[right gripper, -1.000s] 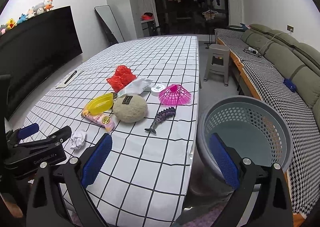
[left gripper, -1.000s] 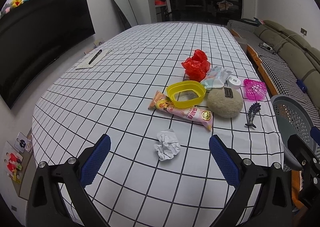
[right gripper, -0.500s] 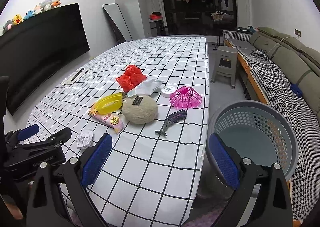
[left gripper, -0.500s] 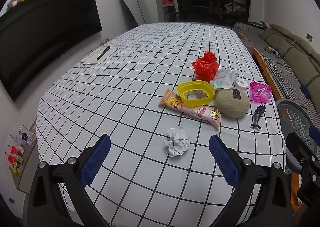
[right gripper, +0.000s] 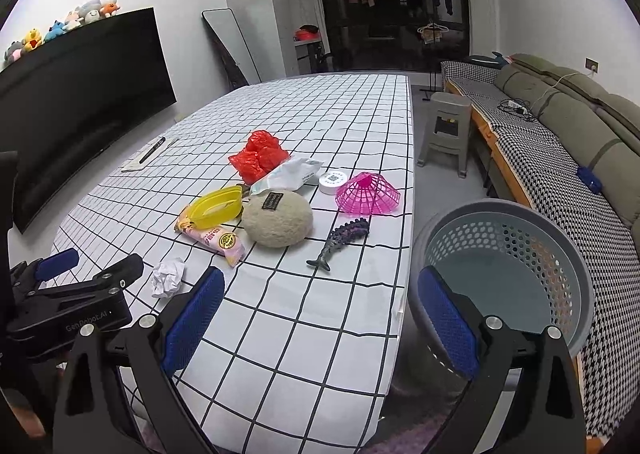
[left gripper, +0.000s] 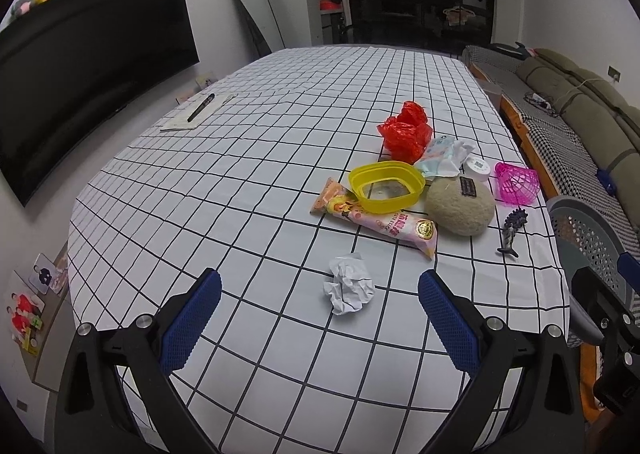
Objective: Collect trash
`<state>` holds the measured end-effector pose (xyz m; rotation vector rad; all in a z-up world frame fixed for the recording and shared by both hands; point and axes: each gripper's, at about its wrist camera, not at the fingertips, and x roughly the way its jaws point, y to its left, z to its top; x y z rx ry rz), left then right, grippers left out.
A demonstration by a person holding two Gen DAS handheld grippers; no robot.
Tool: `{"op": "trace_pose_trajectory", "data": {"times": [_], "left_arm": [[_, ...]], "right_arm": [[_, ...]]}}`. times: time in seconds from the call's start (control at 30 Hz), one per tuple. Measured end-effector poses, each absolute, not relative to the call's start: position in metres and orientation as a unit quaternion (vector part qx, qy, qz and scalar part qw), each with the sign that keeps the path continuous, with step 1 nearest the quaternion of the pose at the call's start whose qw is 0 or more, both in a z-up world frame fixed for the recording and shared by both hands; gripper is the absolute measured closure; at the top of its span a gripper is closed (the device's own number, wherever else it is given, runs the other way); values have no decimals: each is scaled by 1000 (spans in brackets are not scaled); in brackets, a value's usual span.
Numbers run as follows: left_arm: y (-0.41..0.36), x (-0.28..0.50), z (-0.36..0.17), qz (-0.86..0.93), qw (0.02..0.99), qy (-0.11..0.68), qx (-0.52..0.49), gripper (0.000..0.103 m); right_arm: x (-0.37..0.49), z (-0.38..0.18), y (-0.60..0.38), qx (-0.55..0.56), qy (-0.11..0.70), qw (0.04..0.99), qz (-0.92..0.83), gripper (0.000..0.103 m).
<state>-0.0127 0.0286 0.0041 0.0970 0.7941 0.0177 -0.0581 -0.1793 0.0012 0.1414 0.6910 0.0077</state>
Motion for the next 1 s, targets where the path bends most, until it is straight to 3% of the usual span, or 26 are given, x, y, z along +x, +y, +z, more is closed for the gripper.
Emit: {"op": "trace_pose_trajectory", "data": {"times": [1.0], "left_arm": [[61,5,-25,25,901,431,33,6]], "right_arm": [[-31,-26,-161,68,378,922,44,10]]}}
